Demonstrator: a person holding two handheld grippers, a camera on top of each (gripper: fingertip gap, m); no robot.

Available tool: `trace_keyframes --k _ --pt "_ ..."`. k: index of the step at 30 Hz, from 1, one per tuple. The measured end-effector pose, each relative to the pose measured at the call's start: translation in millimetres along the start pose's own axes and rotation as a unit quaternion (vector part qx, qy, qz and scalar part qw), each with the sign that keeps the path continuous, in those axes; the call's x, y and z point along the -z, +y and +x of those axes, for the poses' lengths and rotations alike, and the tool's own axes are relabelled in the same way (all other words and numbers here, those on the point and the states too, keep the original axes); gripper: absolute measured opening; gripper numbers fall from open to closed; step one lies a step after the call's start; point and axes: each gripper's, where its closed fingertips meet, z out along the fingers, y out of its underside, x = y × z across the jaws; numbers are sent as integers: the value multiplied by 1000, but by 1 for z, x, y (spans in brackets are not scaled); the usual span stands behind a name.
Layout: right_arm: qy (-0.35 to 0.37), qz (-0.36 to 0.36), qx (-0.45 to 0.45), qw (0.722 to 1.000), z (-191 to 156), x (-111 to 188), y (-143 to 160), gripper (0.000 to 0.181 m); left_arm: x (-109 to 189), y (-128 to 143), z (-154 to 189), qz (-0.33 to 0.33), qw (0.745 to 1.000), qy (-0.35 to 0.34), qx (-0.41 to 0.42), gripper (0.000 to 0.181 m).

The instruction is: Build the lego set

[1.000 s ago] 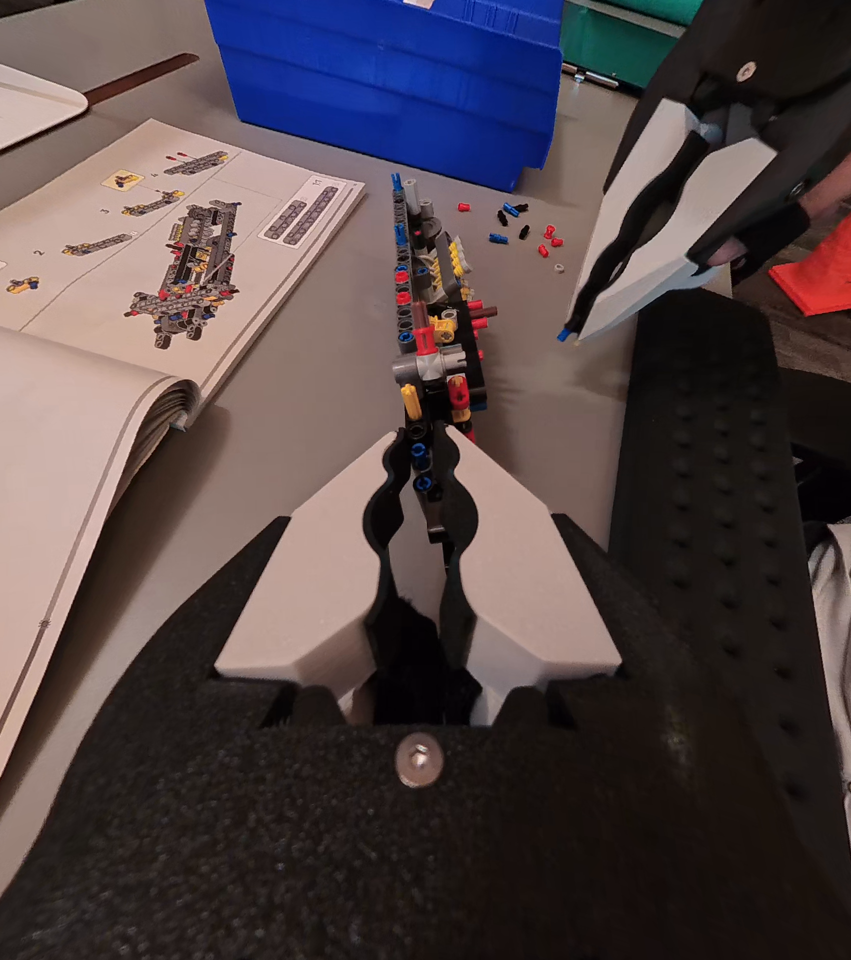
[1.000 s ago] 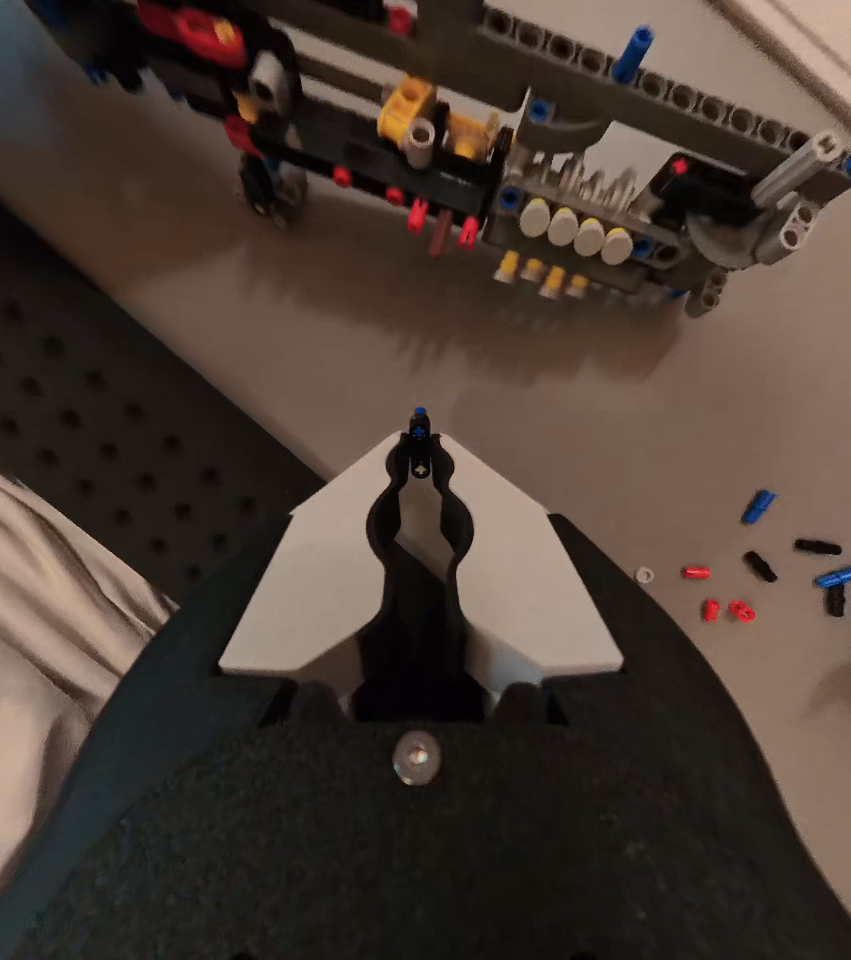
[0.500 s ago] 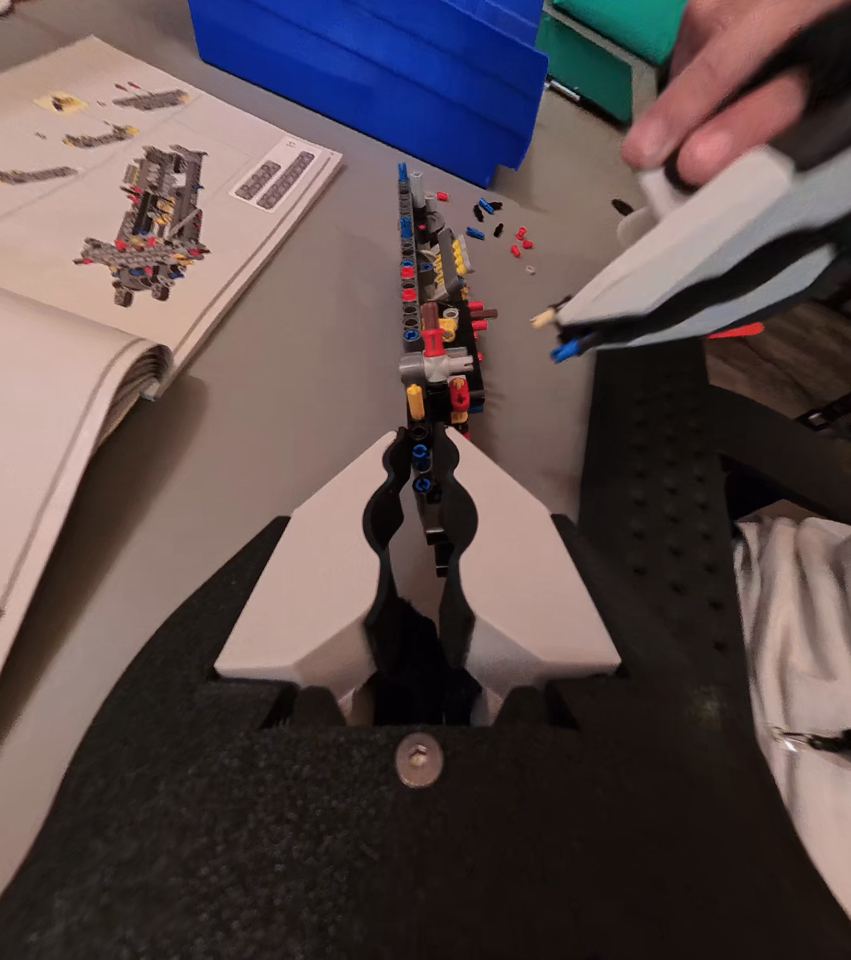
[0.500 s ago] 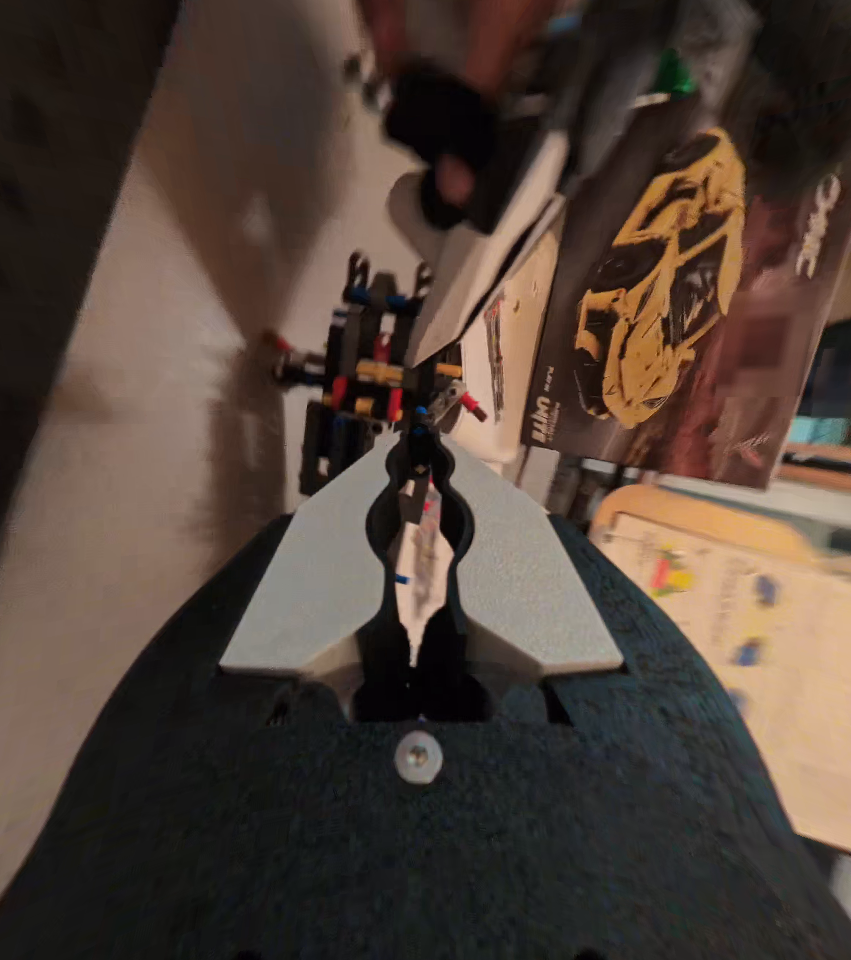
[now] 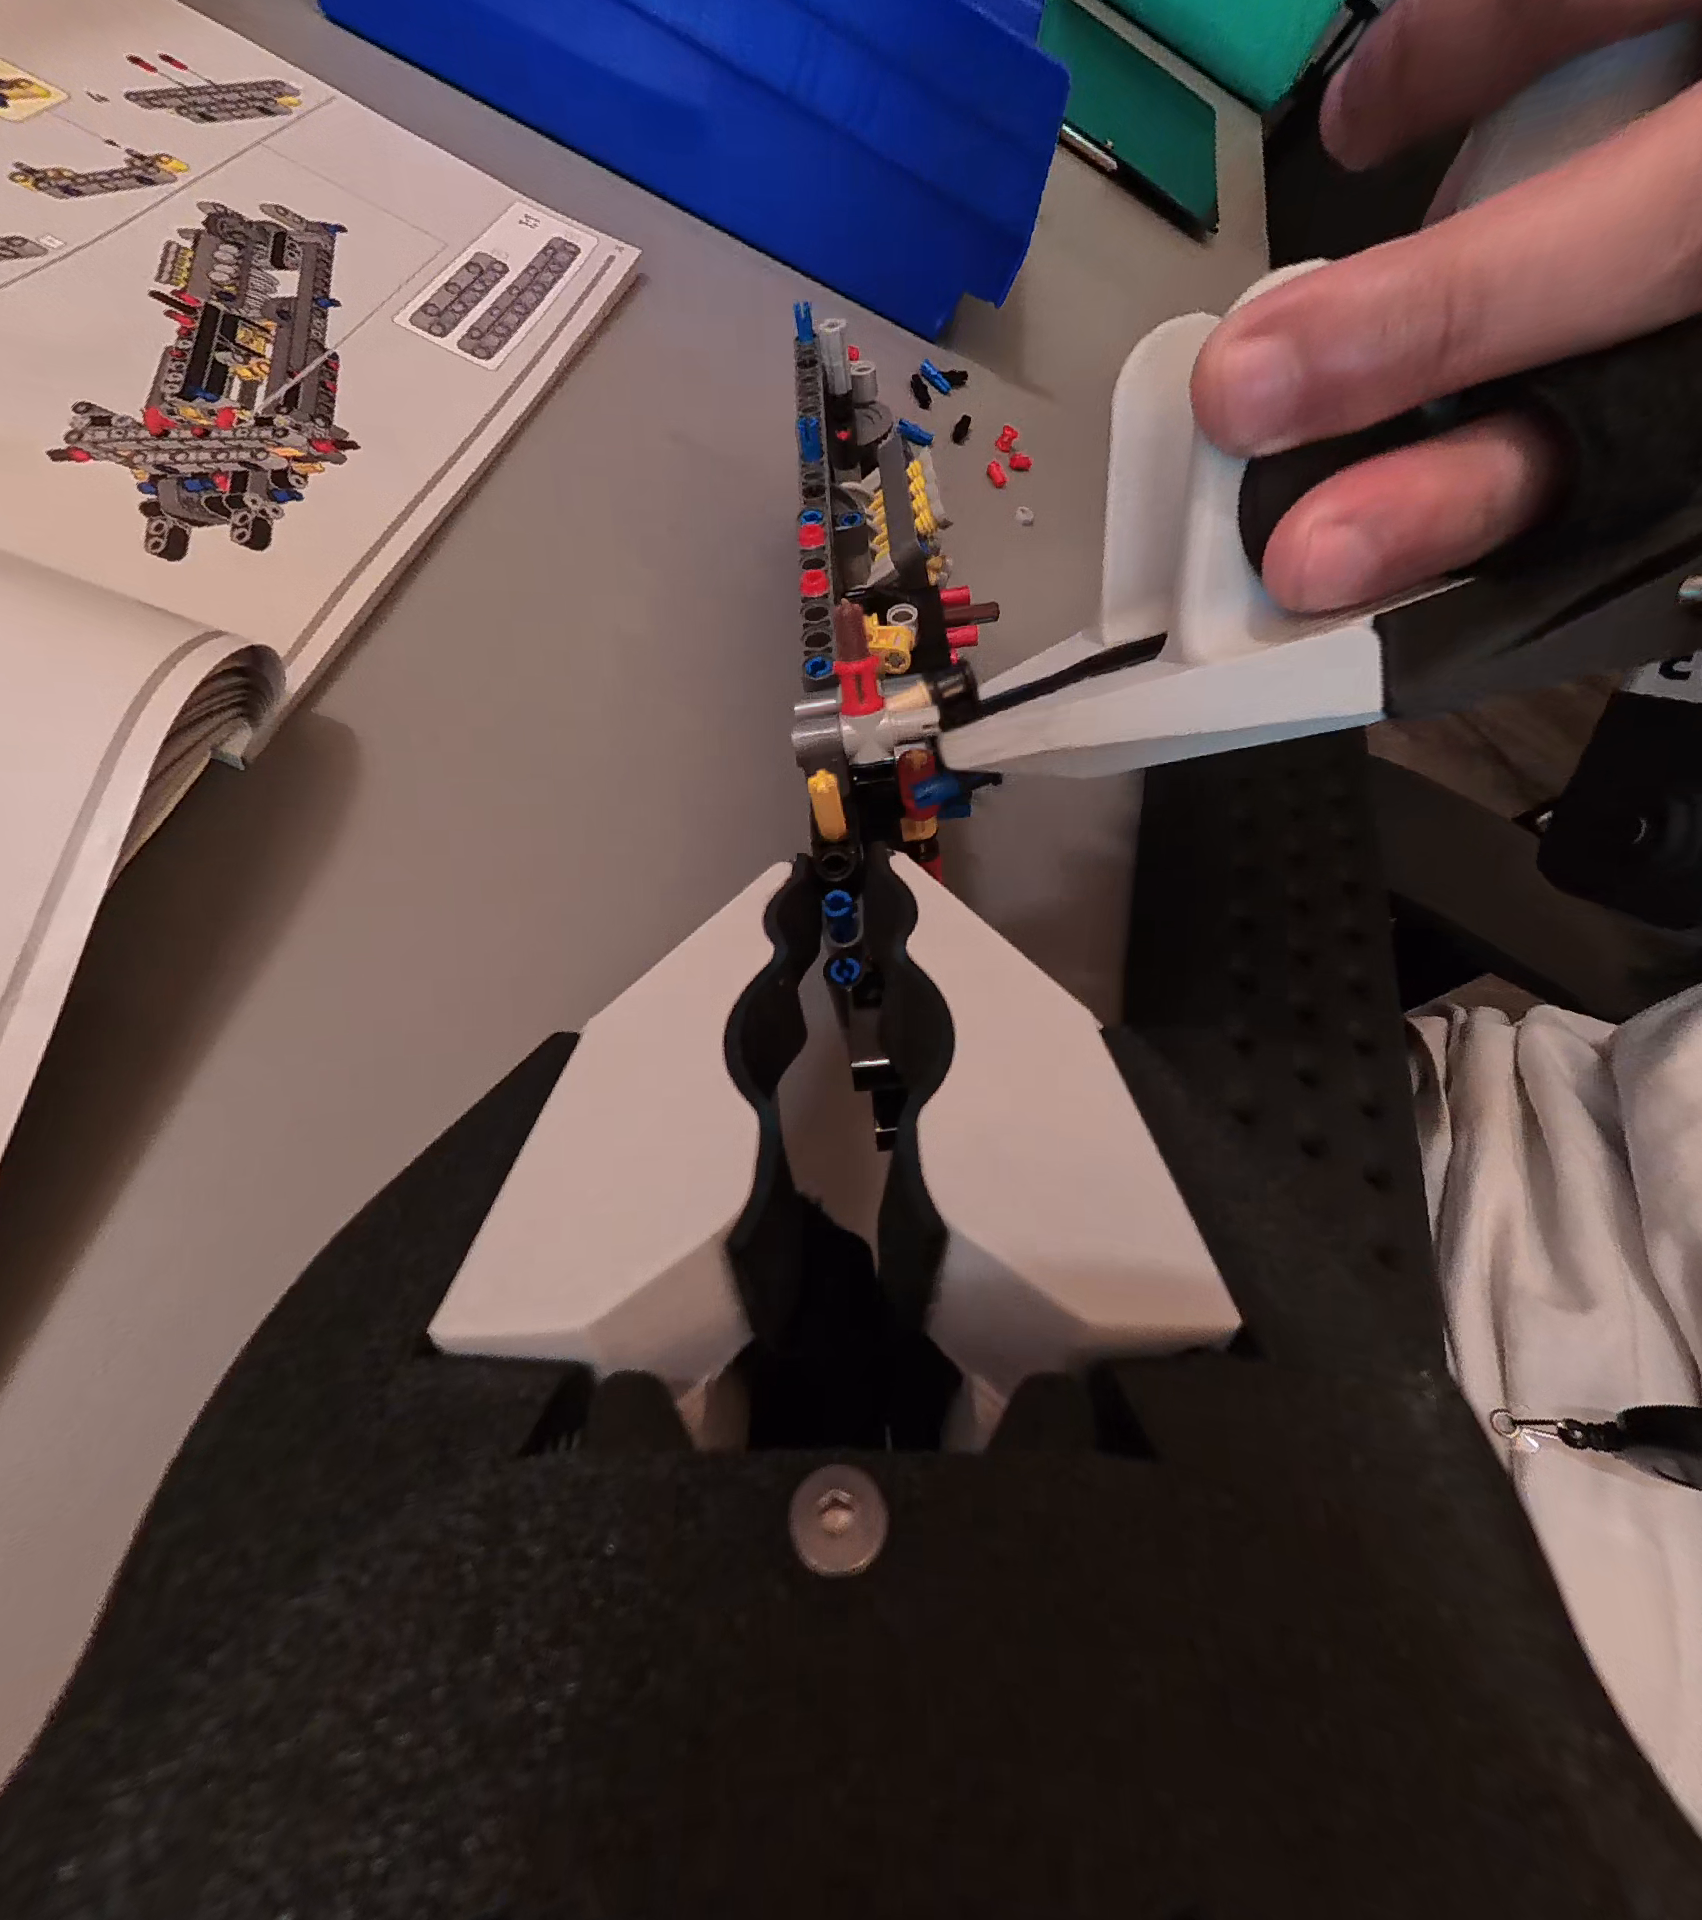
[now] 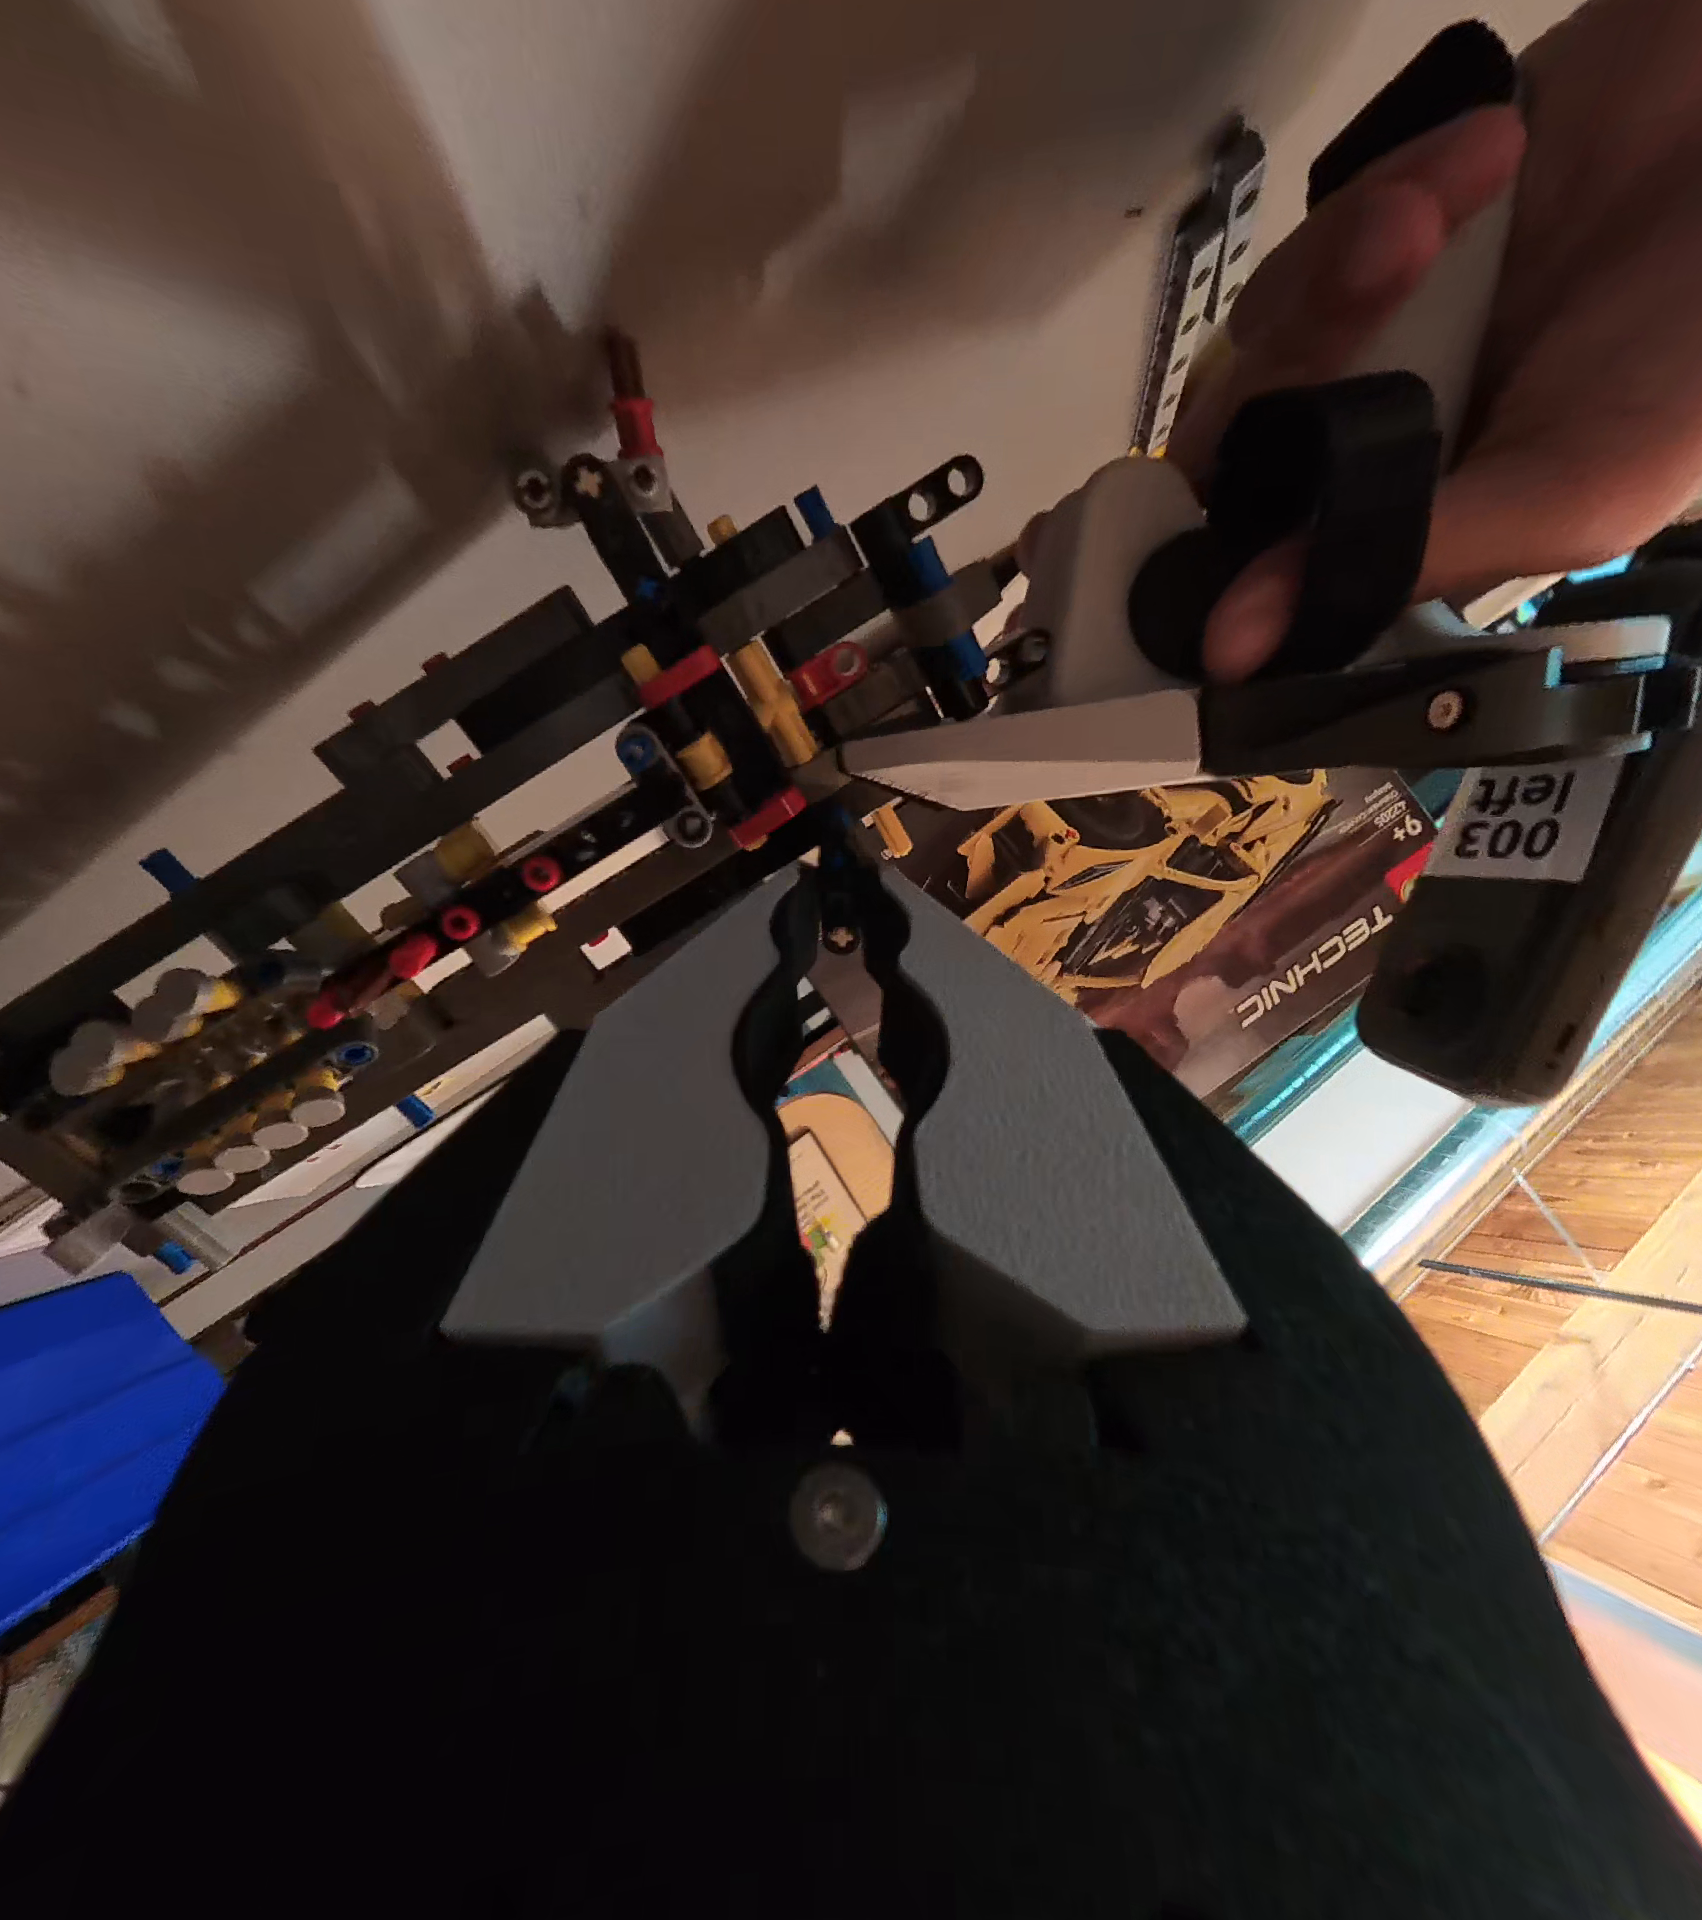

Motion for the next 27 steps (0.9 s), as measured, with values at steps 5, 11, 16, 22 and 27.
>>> trace_keyframes --k 5,11,16,22,27 --pt "-13 2 33 999 -1 -2 -1 7 0 1 0 -4 1000 -7 -7 6" --pt "-37 11 101 994 -3 1 1 7 0 0 2 -5 1000 -18 -22 6" --pt "-39 16 189 981 -6 1 -1 7 -1 2 3 -13 1000 -20 -20 6" --pt "-58 6 247 967 -8 -2 1 6 -2 2 4 -25 998 -35 -42 7" --pt "-68 27 258 963 -8 1 0 6 -2 2 7 -28 998 -38 -52 7"
